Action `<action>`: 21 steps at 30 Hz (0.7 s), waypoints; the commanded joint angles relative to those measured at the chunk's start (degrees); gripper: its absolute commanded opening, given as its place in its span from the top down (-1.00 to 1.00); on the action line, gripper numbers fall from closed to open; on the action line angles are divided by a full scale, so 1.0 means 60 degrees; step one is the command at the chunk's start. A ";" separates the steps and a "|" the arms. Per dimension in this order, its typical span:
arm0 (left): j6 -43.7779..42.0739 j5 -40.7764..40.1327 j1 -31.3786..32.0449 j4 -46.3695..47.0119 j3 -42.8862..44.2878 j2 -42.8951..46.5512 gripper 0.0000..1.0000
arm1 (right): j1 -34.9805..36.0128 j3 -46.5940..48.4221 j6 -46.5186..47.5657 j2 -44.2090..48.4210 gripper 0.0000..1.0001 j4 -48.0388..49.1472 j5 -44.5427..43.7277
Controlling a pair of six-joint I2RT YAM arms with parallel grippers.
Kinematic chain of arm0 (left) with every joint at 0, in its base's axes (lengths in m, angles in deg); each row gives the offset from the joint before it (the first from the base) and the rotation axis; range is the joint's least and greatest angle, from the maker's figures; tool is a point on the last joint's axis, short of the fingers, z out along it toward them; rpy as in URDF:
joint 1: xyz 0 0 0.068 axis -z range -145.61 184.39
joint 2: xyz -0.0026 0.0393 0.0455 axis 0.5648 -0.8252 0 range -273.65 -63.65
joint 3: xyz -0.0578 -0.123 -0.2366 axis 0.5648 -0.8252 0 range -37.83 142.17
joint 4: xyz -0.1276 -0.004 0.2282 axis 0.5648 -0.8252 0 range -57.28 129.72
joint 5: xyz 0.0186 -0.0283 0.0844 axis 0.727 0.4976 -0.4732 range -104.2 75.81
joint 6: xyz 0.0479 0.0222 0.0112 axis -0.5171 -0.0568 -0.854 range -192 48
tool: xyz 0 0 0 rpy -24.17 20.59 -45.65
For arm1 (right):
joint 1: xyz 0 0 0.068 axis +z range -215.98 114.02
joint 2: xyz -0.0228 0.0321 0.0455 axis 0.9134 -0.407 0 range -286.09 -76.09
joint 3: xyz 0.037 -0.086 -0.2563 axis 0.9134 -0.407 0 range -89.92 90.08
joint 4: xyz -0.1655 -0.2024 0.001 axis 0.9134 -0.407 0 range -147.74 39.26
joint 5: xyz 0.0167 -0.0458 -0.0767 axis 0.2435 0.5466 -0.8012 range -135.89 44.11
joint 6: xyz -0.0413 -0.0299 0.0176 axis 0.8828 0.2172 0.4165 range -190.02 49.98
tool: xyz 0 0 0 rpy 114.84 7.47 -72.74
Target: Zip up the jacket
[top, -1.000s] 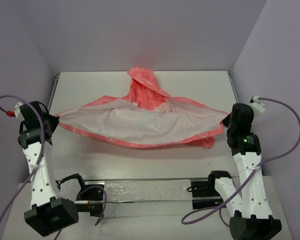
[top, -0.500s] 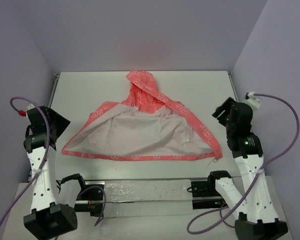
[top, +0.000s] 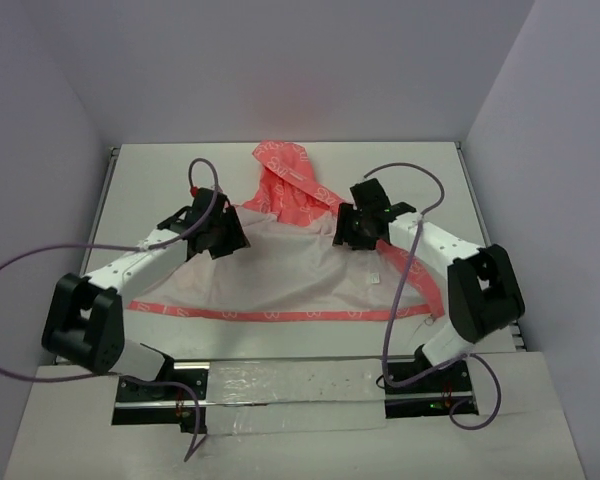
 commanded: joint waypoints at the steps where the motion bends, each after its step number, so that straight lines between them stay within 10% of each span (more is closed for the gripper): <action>1: 0.0457 -0.0082 0.0035 0.1433 0.0707 -0.1289 -0.18 | 0.0000 0.0359 -0.0585 -0.0881 -0.18 0.0933 -0.0002; 9: 0.0186 0.0435 0.0020 0.1907 0.2729 -0.4358 -0.22 | -0.0299 0.1812 -0.1187 -0.3213 0.54 0.0832 -0.0502; 21: -0.0844 0.0455 -0.0039 -0.0348 0.8094 -0.7590 -0.53 | -0.1658 0.3627 -0.1187 -0.4026 0.43 0.0775 -0.0505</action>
